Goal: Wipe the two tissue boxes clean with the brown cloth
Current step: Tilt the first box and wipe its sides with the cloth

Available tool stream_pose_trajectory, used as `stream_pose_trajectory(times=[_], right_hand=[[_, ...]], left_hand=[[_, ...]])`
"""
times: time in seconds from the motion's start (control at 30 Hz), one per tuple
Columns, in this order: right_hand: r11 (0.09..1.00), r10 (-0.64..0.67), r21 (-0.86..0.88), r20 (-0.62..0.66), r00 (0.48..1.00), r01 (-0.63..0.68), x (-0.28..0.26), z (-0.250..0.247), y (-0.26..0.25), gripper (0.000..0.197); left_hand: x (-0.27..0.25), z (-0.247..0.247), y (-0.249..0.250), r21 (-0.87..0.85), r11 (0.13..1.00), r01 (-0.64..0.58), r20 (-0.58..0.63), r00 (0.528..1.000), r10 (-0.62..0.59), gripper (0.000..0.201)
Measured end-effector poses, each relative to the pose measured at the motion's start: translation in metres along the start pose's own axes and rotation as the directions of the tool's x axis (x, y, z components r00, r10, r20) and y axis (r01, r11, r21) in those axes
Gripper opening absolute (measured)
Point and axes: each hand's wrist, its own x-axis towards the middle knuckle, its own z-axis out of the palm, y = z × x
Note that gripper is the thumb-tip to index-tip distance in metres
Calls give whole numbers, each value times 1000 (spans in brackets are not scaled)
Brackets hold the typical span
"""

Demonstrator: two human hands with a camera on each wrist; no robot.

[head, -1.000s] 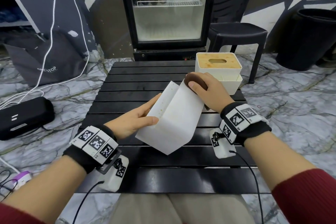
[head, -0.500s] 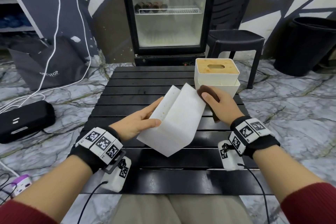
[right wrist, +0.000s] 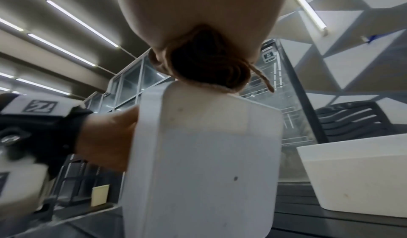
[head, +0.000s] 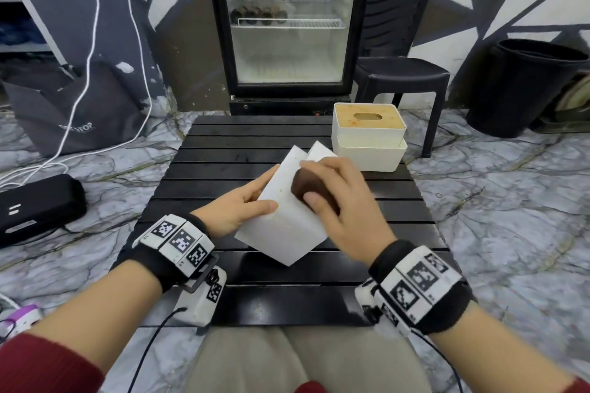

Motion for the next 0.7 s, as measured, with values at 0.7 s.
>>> stream_pose_trajectory(times=[0.7], right_hand=[[996,61,-65,31,998,-59,12,9,28,39]], left_hand=[[3,1,-5,-56,998,11,15,1000,-11,73]])
